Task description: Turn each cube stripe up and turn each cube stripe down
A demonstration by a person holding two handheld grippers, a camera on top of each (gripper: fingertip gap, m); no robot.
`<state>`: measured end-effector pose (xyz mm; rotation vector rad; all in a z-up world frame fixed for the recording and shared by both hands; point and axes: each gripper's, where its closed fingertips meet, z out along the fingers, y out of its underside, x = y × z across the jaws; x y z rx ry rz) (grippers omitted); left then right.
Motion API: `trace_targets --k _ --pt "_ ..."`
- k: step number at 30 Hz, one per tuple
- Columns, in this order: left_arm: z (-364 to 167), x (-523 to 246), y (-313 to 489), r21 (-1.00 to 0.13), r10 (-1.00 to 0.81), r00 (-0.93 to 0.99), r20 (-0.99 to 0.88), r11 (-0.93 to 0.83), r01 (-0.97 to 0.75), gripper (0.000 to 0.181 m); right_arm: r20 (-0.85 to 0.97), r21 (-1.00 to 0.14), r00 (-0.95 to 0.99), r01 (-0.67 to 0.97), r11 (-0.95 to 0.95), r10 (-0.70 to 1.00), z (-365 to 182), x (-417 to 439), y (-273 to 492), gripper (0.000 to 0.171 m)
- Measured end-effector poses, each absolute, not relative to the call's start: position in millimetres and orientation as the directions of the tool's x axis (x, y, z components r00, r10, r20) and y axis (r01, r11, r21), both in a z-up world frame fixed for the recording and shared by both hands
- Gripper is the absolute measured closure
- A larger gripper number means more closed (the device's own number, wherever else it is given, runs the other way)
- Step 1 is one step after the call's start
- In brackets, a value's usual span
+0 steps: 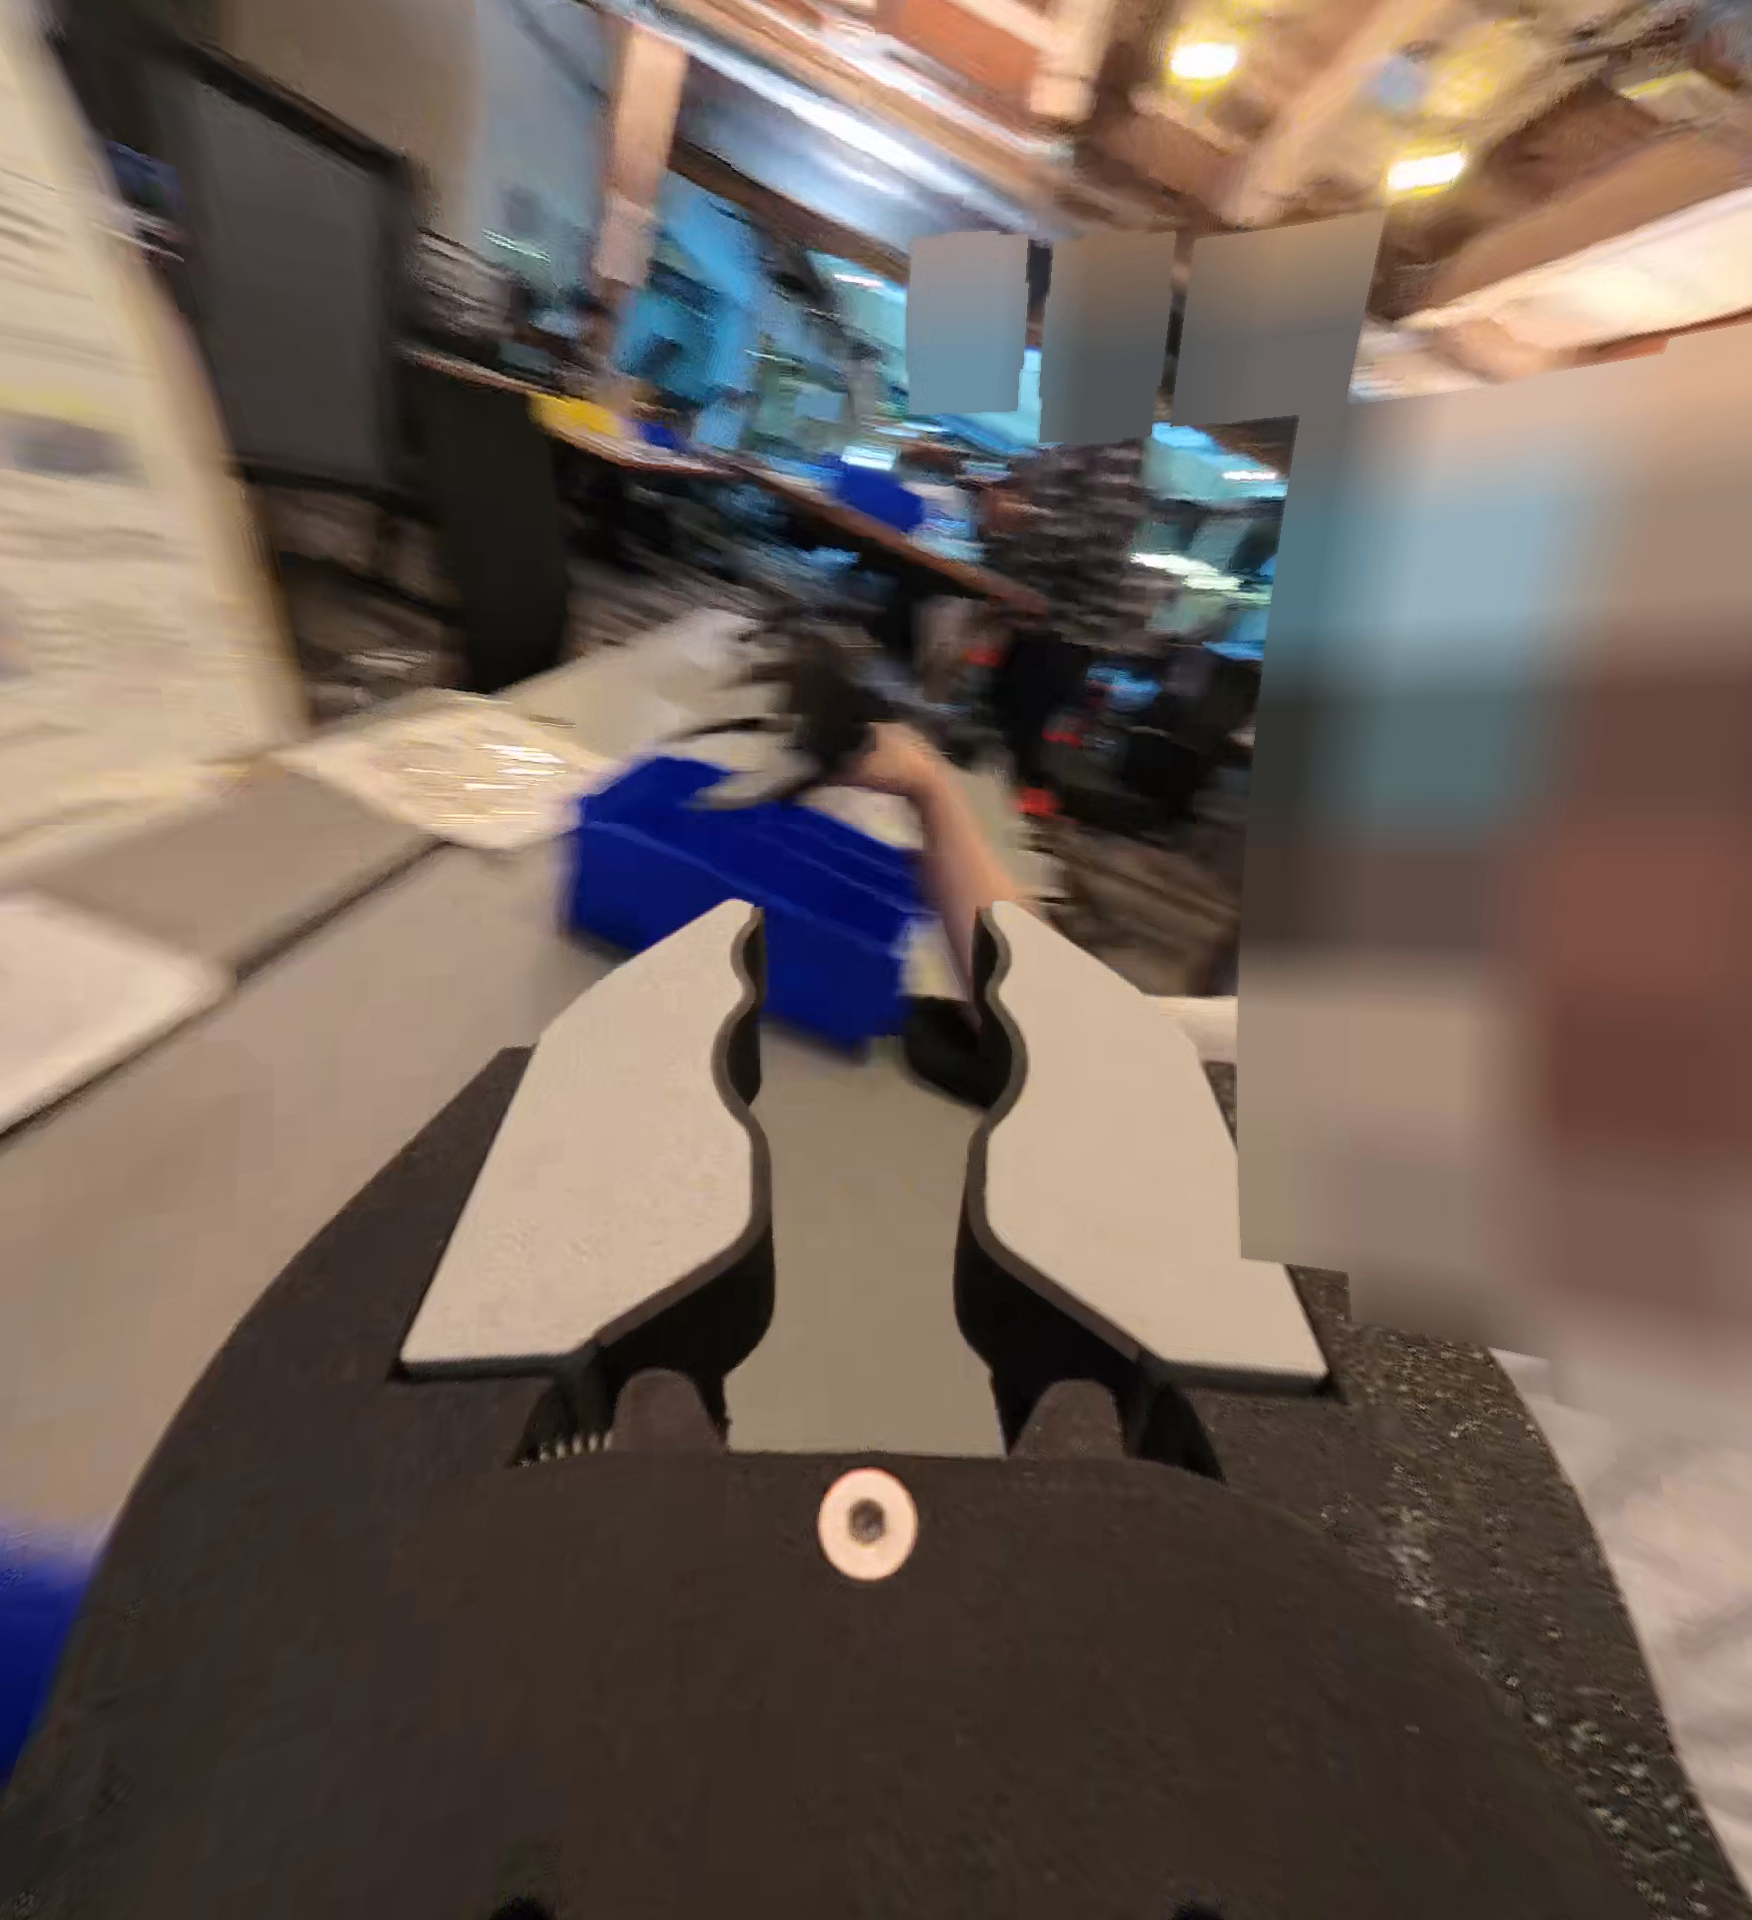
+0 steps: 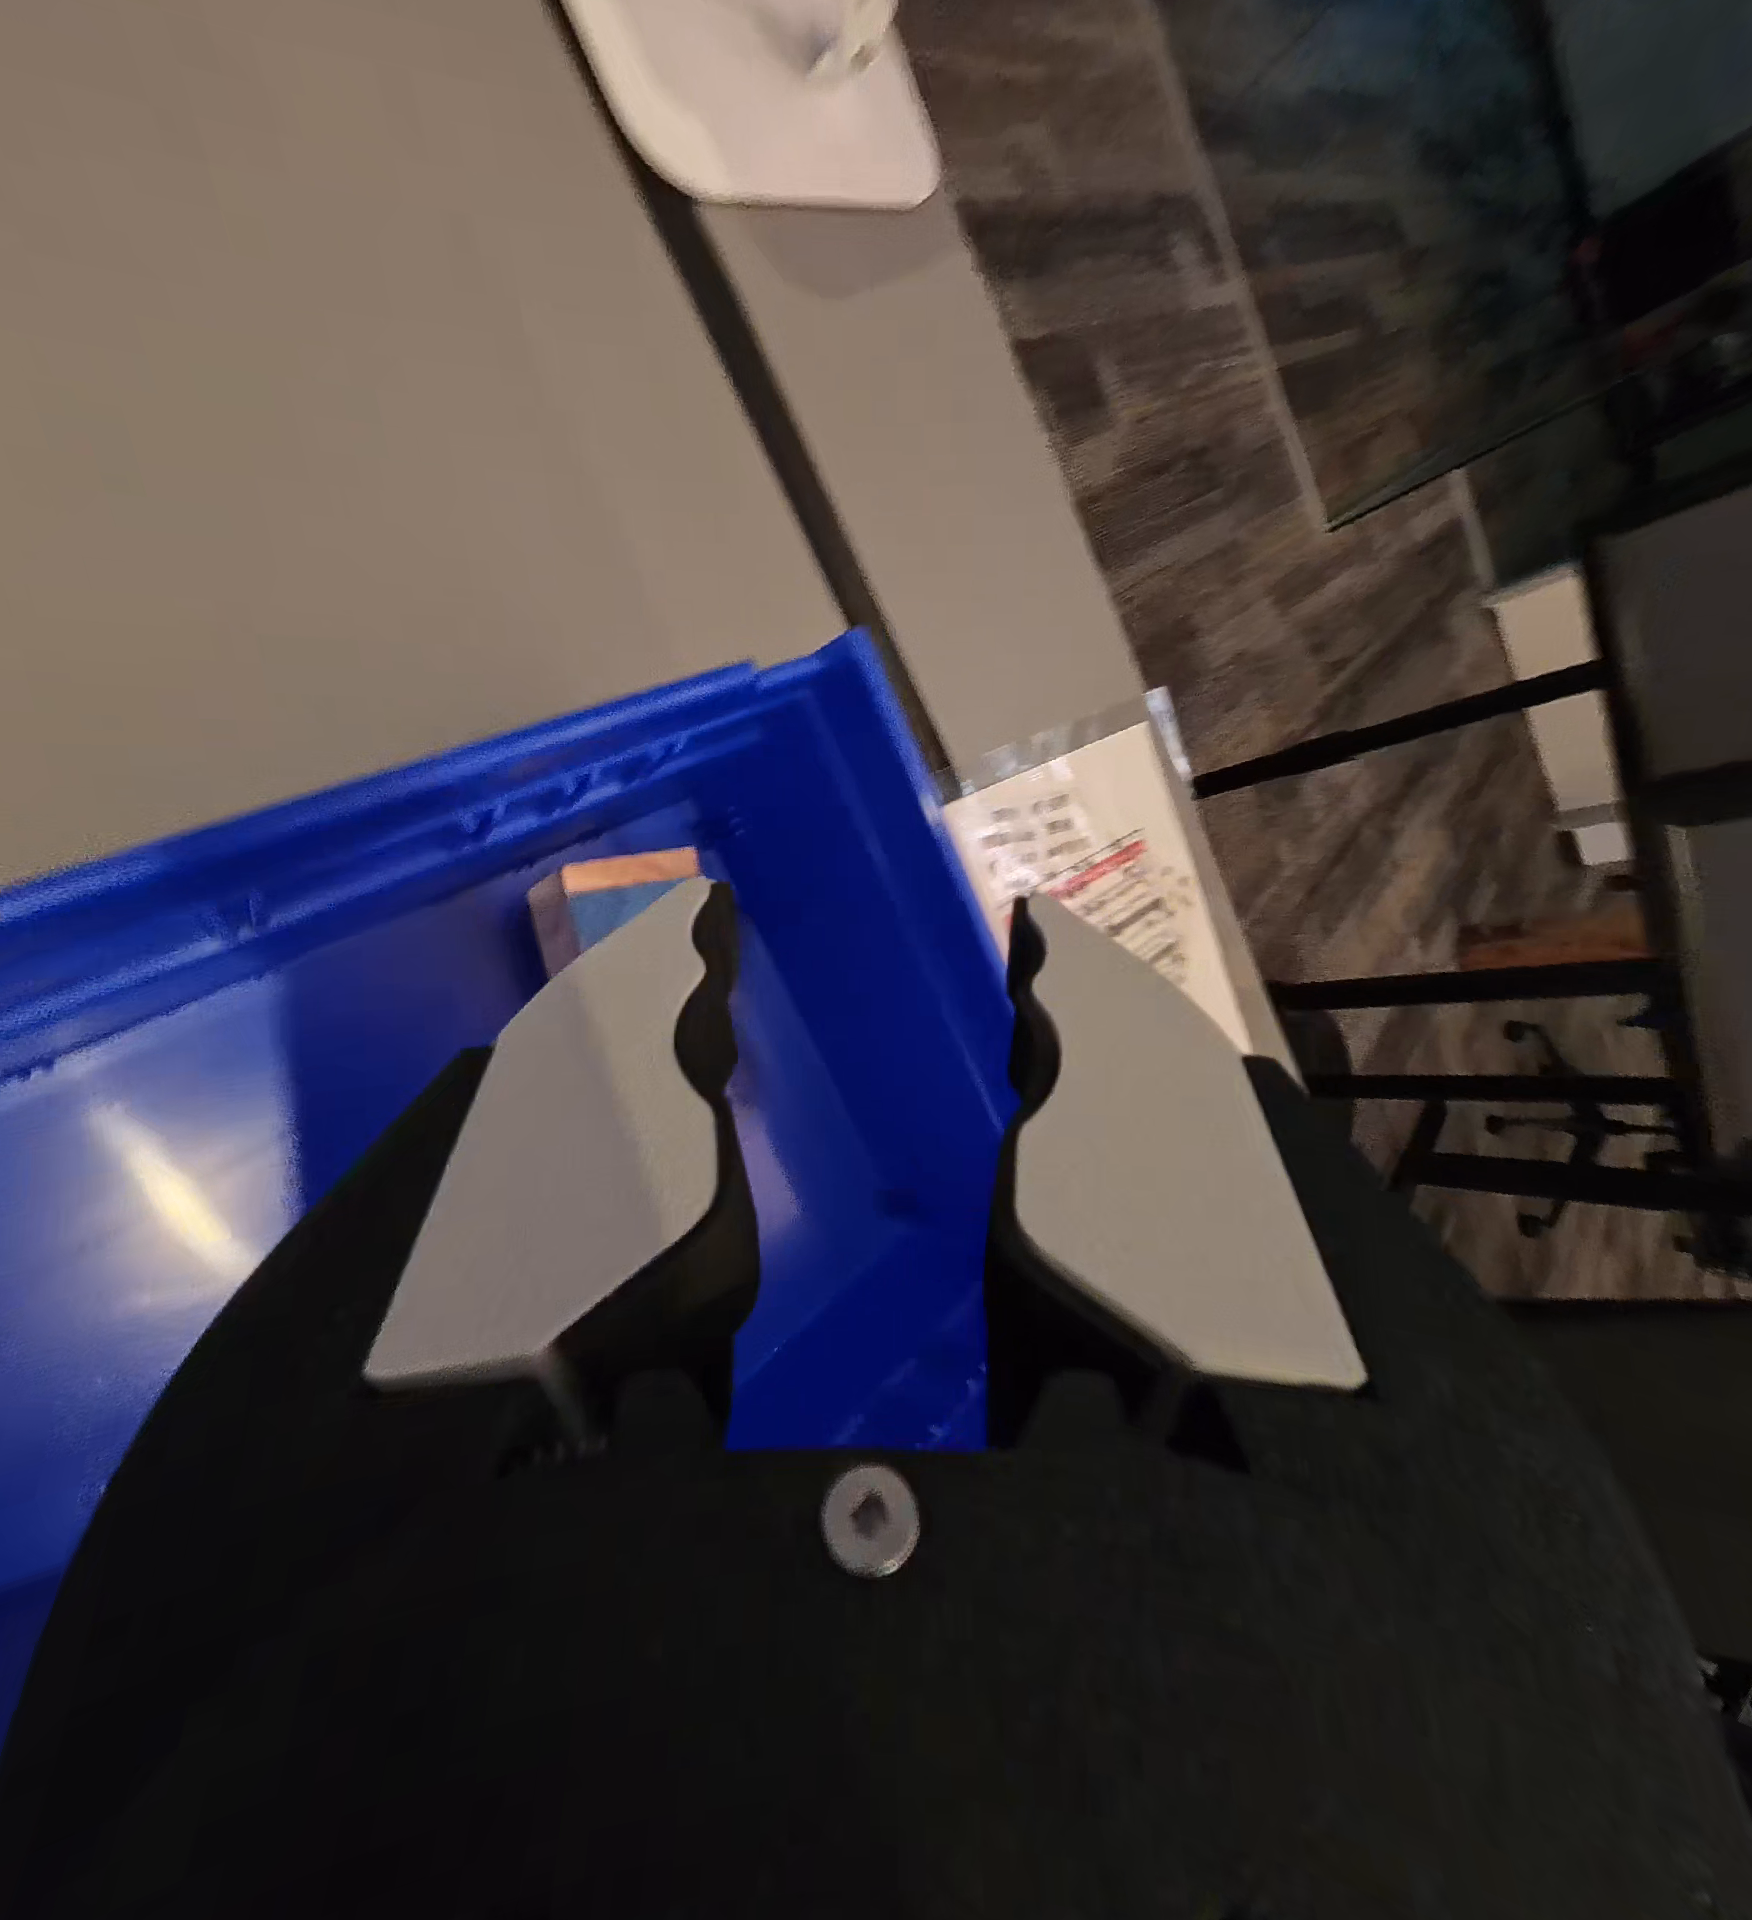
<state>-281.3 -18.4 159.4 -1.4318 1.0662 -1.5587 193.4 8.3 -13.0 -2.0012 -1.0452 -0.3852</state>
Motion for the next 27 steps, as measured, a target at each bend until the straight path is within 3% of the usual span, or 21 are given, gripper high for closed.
trace_targets --k 1,4,6,9,13,16,22,27 --pt "152.5 -299.5 3.8 -0.947 -0.944 0.085 0.319 -0.320 -0.007 0.145 0.598 -0.548 0.621 0.778 -0.307 0.507 -1.3 191.2 8.1 0.120" --pt "101.3 -378.1 75.9 -0.935 -0.746 0.658 0.104 -0.300 -0.192 0.150 0.624 -0.587 0.635 0.765 -0.265 0.455 25.9 179.2 6.8 0.119" --pt "67.8 -416.0 95.1 -0.859 -0.598 0.800 0.048 -0.434 -0.273 0.149 0.642 -0.582 0.618 0.778 -0.237 0.454 33.2 169.8 4.6 0.119" --pt "36.7 -407.4 92.1 -0.758 -0.617 0.758 0.213 -0.593 -0.270 0.154 0.668 -0.549 0.581 0.807 -0.218 0.465 33.5 160.9 3.4 0.119" --pt "-12.0 -411.7 96.1 -0.612 -0.666 0.744 0.060 -0.613 -0.500 0.156 0.677 -0.508 0.544 0.833 -0.220 0.496 23.6 153.9 5.6 0.119" --pt "-42.8 -415.6 97.5 -0.505 -0.703 0.711 -0.001 -0.614 -0.607 0.145 0.679 -0.483 0.528 0.844 -0.232 0.510 17.1 153.0 7.5 0.118" --pt "-68.0 -410.2 92.1 -0.344 -0.513 0.828 0.227 -0.837 -0.425 0.150 0.676 -0.477 0.530 0.845 -0.244 0.513 14.2 155.8 8.3 0.118" --pt "-75.1 -413.9 101.5 -0.303 -0.377 0.916 0.136 -0.896 -0.324 0.145 0.674 -0.458 0.525 0.849 -0.264 0.519 9.5 160.1 8.1 0.118"
